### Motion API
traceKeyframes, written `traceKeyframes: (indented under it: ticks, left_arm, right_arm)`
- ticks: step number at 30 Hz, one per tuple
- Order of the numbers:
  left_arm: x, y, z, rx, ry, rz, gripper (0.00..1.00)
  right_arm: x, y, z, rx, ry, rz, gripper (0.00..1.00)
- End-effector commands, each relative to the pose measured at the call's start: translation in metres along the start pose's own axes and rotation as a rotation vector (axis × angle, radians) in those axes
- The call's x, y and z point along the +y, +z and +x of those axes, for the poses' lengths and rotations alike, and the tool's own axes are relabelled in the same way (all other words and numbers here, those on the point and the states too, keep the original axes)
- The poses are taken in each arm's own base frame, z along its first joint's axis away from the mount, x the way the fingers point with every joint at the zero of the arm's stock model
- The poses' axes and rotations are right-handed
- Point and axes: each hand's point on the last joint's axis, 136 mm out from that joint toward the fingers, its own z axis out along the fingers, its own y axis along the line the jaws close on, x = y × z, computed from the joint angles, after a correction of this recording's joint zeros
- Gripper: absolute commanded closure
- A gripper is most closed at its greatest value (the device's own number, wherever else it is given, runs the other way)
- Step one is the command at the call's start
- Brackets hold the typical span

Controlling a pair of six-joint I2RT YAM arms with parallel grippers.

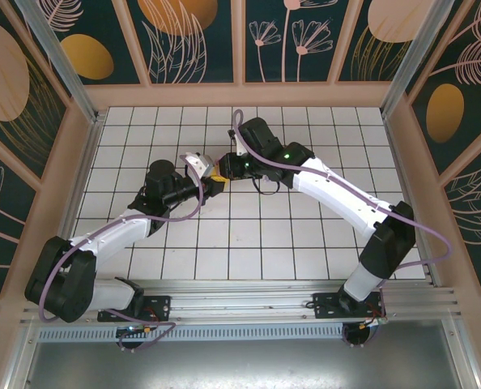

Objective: Insert wireless bluetooth earbuds into charging case

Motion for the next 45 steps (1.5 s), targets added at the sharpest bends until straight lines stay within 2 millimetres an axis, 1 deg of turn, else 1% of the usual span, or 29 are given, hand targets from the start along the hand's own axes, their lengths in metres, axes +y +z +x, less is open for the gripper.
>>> traceKeyframes:
  ticks: [1, 9, 16, 22, 26, 31, 34, 37, 40, 43, 45]
  left_arm:
    - [-0.001, 0.001, -0.015, -0.037, 0.026, 0.004, 0.93]
    - [0.000, 0.003, -0.013, -0.031, 0.025, 0.003, 0.93]
    - [0.002, 0.003, -0.011, -0.024, 0.024, -0.008, 0.93]
    - [0.006, 0.001, -0.009, -0.017, 0.008, -0.040, 0.94]
    - [0.008, -0.001, -0.011, -0.024, -0.006, -0.055, 0.94]
    - [0.016, -0.002, -0.007, -0.002, -0.059, -0.106, 0.95]
    - [0.018, -0.007, -0.004, 0.001, -0.087, -0.135, 0.95]
    - [0.019, -0.015, 0.000, 0.016, -0.110, -0.165, 0.96]
    - [0.021, -0.024, 0.006, 0.040, -0.135, -0.185, 0.96]
    - [0.027, -0.037, 0.010, 0.031, -0.182, -0.209, 0.96]
    - [0.034, -0.048, 0.011, 0.013, -0.226, -0.225, 0.96]
  right_arm:
    - [0.007, -0.002, -0.003, 0.009, -0.018, -0.008, 0.75]
    - [0.011, -0.003, -0.005, 0.007, -0.014, -0.019, 0.70]
    - [0.011, -0.010, -0.012, -0.026, -0.008, -0.014, 0.69]
    - [0.015, -0.031, -0.026, -0.119, -0.003, -0.025, 0.70]
    - [0.014, -0.046, -0.030, -0.179, 0.014, -0.047, 0.72]
    - [0.008, -0.064, -0.037, -0.265, 0.058, -0.067, 0.75]
    - [-0.003, -0.070, -0.039, -0.308, 0.100, -0.070, 0.75]
    - [-0.020, -0.068, -0.039, -0.320, 0.148, -0.059, 0.75]
    - [-0.036, -0.059, -0.041, -0.314, 0.182, -0.041, 0.75]
    - [-0.047, -0.041, -0.044, -0.297, 0.201, -0.031, 0.75]
    - [-0.054, -0.025, -0.048, -0.279, 0.205, -0.027, 0.75]
